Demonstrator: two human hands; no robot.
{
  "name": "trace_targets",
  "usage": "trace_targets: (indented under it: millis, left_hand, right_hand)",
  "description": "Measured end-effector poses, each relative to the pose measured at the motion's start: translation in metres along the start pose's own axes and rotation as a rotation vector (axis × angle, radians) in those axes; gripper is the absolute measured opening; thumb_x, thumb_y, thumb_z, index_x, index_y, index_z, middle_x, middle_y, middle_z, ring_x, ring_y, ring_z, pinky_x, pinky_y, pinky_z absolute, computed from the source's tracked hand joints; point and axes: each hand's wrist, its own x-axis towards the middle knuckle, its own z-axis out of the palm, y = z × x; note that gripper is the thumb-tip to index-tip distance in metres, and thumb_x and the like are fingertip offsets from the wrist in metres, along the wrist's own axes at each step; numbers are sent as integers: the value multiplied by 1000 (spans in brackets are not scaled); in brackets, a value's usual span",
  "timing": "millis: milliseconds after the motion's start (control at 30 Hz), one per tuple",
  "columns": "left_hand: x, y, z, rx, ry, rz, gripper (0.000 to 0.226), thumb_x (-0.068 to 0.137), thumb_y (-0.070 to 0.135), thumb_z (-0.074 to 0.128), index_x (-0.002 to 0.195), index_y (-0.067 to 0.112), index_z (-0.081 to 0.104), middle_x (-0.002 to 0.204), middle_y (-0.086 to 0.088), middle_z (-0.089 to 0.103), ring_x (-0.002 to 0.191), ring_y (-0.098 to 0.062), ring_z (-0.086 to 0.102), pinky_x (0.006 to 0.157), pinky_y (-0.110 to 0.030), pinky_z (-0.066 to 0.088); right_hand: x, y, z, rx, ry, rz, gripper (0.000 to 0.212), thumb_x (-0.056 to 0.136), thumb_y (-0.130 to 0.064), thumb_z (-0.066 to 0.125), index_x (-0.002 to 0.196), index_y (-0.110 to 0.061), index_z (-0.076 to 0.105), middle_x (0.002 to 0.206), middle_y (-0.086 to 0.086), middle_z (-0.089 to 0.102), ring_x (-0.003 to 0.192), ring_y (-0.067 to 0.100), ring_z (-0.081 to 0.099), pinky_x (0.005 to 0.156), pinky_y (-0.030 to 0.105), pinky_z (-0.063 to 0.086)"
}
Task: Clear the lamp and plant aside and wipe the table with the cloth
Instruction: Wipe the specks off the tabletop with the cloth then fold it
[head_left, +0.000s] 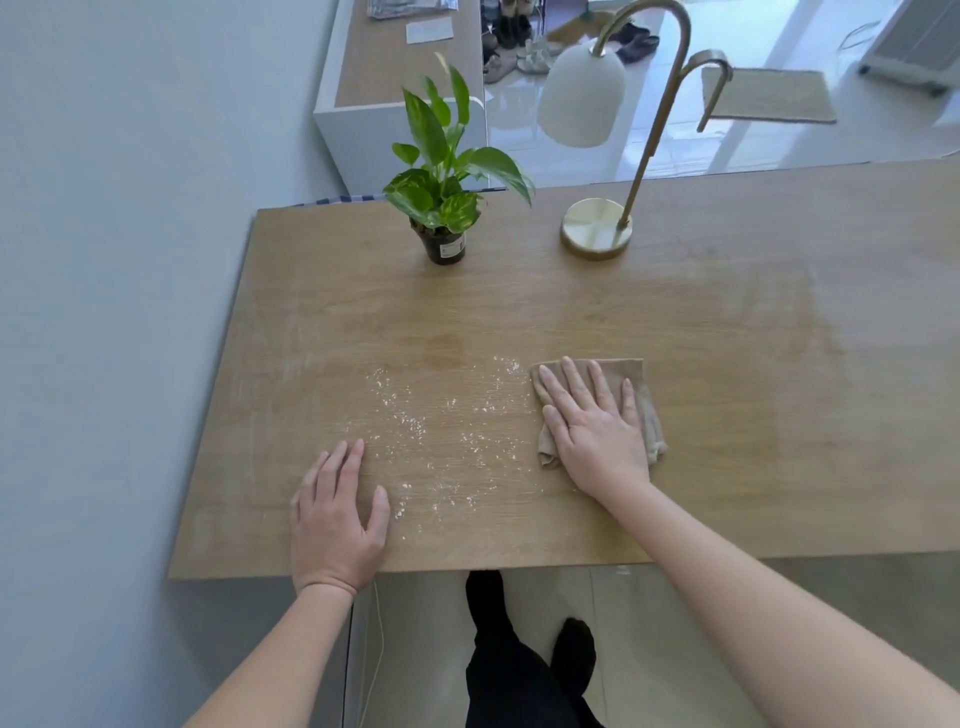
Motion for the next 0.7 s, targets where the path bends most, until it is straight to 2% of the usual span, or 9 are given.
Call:
trace_targets:
  millis: [133, 233, 367, 567, 700]
  left_hand:
    - [-2, 2, -1, 5, -2, -4, 70, 98, 52, 43, 161, 22, 51, 165, -3, 50, 156, -30, 39, 124, -55, 34]
    - [-2, 2, -2, 13, -5, -1, 72, 98, 53, 42, 162, 21, 50, 166, -3, 49, 157, -30, 38, 125, -56, 34]
    - [-2, 3, 0, 27, -9, 5, 72, 98, 53, 41, 162, 21, 49, 167, -4, 48, 157, -30, 36, 125, -55, 32]
    - [-2, 0, 3, 26, 15, 15, 70, 99, 53, 42, 161, 21, 50, 166, -4, 49, 156, -30, 37, 124, -56, 34]
    - [-2, -3, 5, 29, 20, 15, 69, 99, 52, 43, 161, 22, 50, 166, -3, 49, 155, -30, 38, 123, -57, 35]
  right_hand:
    - [-56, -18, 24, -13, 23, -20, 54, 113, -60, 5, 164, -57, -12, 177, -21, -12, 163, 12, -22, 131, 51, -15]
    - [-97, -16, 36, -41, 45, -69, 55, 115, -58, 10, 166, -55, -7, 178, -18, -7, 165, 13, -17, 132, 52, -9]
    - [-130, 22, 28, -74, 52, -102, 53, 115, -56, 17, 167, -56, 2, 178, -21, 1, 165, 9, -7, 132, 49, -1]
    - [-113, 100, -15, -56, 18, 68, 52, 112, -61, 4, 163, -63, -5, 177, -25, -6, 164, 7, -14, 132, 43, -12]
    - [-48, 86, -31, 30, 41, 348, 55, 111, -60, 10, 164, -60, 0, 178, -19, -4, 166, 16, -9, 132, 54, -9]
